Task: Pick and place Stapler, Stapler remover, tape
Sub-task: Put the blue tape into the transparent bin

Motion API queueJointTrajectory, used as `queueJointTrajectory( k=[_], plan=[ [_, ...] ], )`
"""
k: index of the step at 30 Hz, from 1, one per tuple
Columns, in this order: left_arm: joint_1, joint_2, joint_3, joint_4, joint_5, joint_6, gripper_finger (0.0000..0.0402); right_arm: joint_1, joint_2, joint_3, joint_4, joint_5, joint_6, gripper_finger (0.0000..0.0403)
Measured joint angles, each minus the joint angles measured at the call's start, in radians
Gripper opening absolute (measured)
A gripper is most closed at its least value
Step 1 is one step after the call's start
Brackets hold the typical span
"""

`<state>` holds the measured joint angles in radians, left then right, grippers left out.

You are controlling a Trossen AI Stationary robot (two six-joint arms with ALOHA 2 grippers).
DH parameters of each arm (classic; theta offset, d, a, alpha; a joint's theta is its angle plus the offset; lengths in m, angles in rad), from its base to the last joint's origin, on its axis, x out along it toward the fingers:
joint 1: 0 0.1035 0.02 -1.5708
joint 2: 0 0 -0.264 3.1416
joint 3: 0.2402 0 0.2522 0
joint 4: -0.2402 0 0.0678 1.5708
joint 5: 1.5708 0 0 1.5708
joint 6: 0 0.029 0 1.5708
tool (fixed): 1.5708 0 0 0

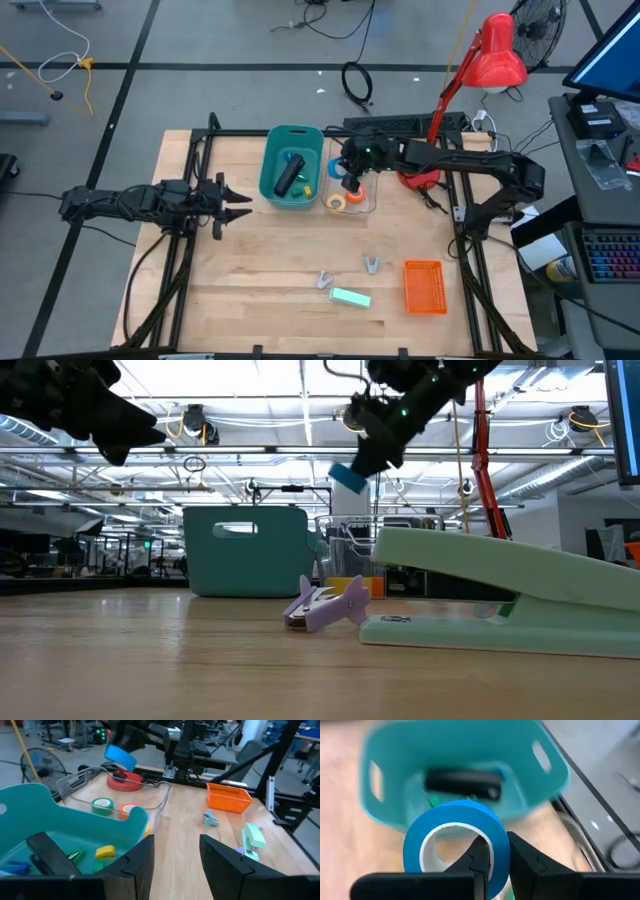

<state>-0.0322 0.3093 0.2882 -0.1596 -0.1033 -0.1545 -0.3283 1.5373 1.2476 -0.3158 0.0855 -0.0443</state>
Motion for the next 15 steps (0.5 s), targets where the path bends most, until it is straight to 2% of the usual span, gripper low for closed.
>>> queueJointTrajectory(
  k=[9, 15],
  plan=[
    [0.000, 0.000, 0.000, 0.000, -0.036, -0.012, 0.0157, -0.052, -0.001, 0.000, -0.089, 0.016, -0.029, 0.0036],
    [0.000, 0.000, 0.000, 0.000, -0.039, -0.026, 0.0157, -0.066, 0.079, 0.001, -0.110, -0.063, -0.048, 0.0035]
  ],
)
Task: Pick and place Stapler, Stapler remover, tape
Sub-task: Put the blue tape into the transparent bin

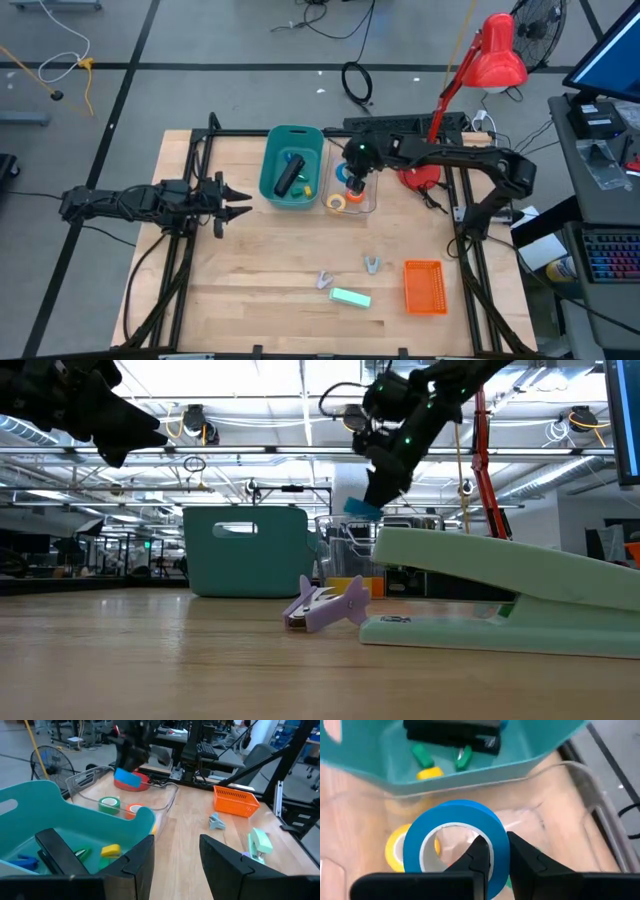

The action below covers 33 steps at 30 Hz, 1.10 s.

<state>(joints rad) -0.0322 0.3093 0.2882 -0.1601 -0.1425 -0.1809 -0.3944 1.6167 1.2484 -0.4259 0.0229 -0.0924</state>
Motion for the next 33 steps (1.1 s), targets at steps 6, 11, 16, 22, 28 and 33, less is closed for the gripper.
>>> queueJointTrajectory(
  k=[6, 11, 16, 22, 28, 33],
  plan=[
    [0.000, 0.001, 0.000, 0.000, 0.000, -0.011, 0.0157, -0.012, 0.116, 0.112, -0.114, 0.002, -0.076, 0.0037],
    [0.000, 0.000, 0.000, -0.001, 0.000, -0.013, 0.0157, -0.023, 0.216, 0.208, -0.238, -0.001, -0.138, 0.0038],
    [0.000, 0.001, 0.000, -0.001, 0.001, -0.013, 0.0157, -0.035, 0.274, 0.232, -0.258, -0.047, -0.155, 0.0038],
    [0.000, 0.000, 0.000, -0.001, 0.001, -0.012, 0.0157, -0.044, 0.283, 0.232, -0.249, -0.054, -0.156, 0.0039],
    [0.000, 0.001, 0.000, -0.002, -0.017, -0.007, 0.0157, -0.046, 0.284, 0.232, -0.208, -0.054, -0.193, 0.0040],
    [0.000, 0.001, 0.000, -0.001, -0.019, -0.008, 0.0157, -0.050, 0.321, 0.232, -0.187, -0.056, -0.216, 0.0040]
  ],
)
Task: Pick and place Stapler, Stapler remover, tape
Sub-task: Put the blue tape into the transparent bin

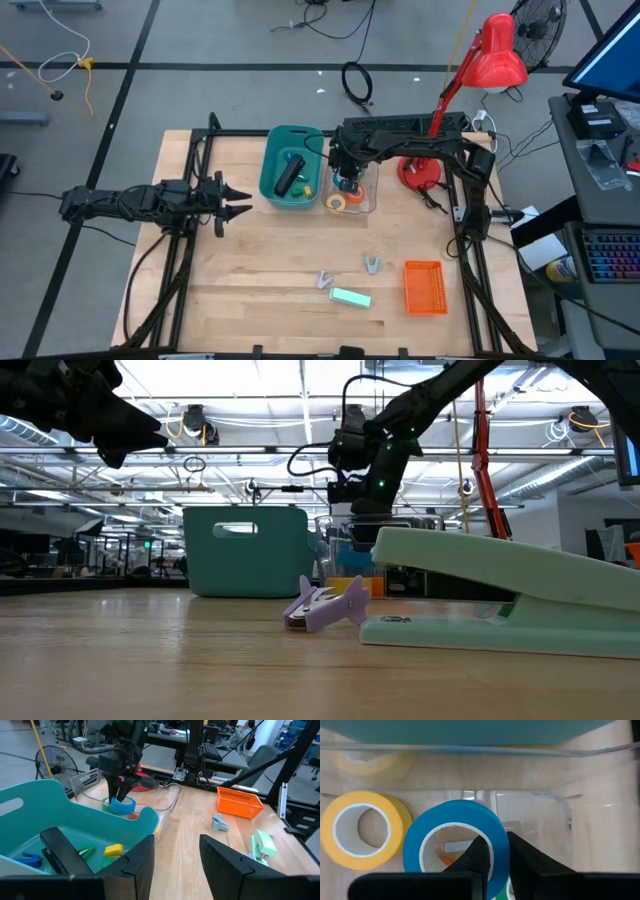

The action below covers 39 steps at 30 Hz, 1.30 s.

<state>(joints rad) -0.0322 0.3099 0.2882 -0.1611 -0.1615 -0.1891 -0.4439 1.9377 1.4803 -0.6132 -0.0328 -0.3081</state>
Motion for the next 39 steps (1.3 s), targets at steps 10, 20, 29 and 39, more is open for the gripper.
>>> queueJointTrajectory(
  k=[10, 20, 29, 39],
  plan=[
    [0.000, 0.000, 0.000, 0.000, 0.001, -0.008, 0.0157, -0.038, 0.012, 0.000, 0.038, -0.024, 0.000, 0.0040],
    [0.000, 0.000, 0.000, 0.001, 0.001, -0.008, 0.0157, -0.039, 0.027, 0.000, 0.069, -0.077, -0.026, 0.0041],
    [0.000, 0.000, 0.000, 0.001, 0.003, -0.024, 0.0157, -0.039, 0.046, -0.001, 0.060, -0.074, -0.026, 0.0041],
    [0.000, 0.000, 0.000, 0.001, 0.003, -0.022, 0.0157, -0.034, 0.045, -0.001, 0.070, -0.073, -0.036, 0.0073]
  ],
)
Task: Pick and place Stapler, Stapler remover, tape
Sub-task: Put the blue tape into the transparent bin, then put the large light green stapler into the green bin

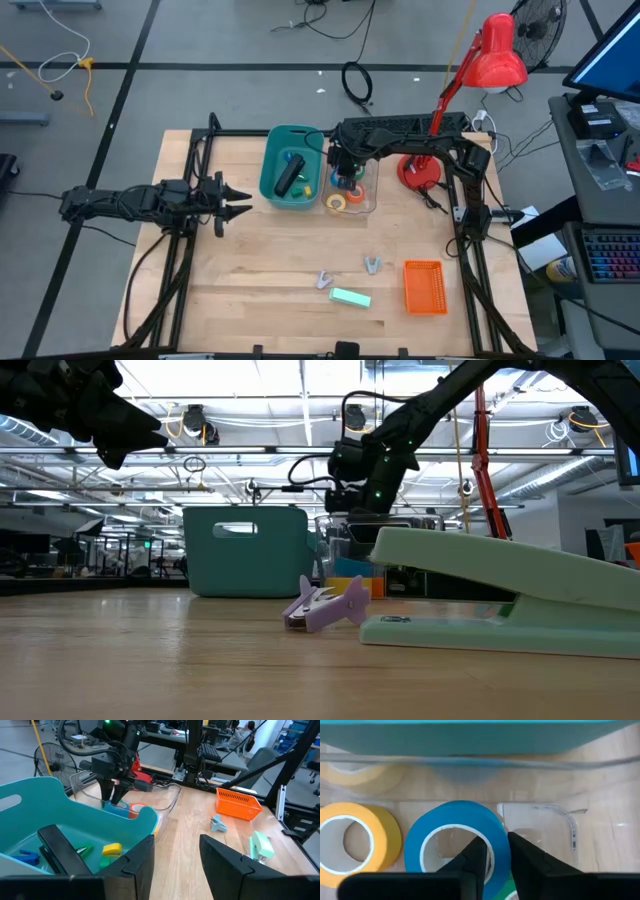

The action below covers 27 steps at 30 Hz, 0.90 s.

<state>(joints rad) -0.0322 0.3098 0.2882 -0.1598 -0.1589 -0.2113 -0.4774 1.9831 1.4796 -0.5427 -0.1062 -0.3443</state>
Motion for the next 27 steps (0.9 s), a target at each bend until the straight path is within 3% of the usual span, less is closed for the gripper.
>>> queueJointTrajectory(
  k=[7, 11, 19, 27],
  plan=[
    [0.000, 0.000, 0.000, 0.000, 0.000, 0.006, 0.0157, 0.000, 0.000, 0.000, 0.019, 0.005, 0.000, 0.0108],
    [0.000, 0.000, 0.000, -0.001, 0.000, 0.006, 0.0157, 0.000, -0.028, -0.001, 0.007, 0.060, 0.001, 0.0115],
    [0.000, 0.000, 0.000, -0.001, 0.000, 0.011, 0.0157, 0.051, -0.251, 0.000, -0.047, 0.053, 0.025, 0.0113],
    [0.000, 0.000, 0.000, -0.001, 0.000, -0.031, 0.0157, 0.203, -0.494, 0.000, -0.172, 0.054, 0.220, 0.0061]
  ],
)
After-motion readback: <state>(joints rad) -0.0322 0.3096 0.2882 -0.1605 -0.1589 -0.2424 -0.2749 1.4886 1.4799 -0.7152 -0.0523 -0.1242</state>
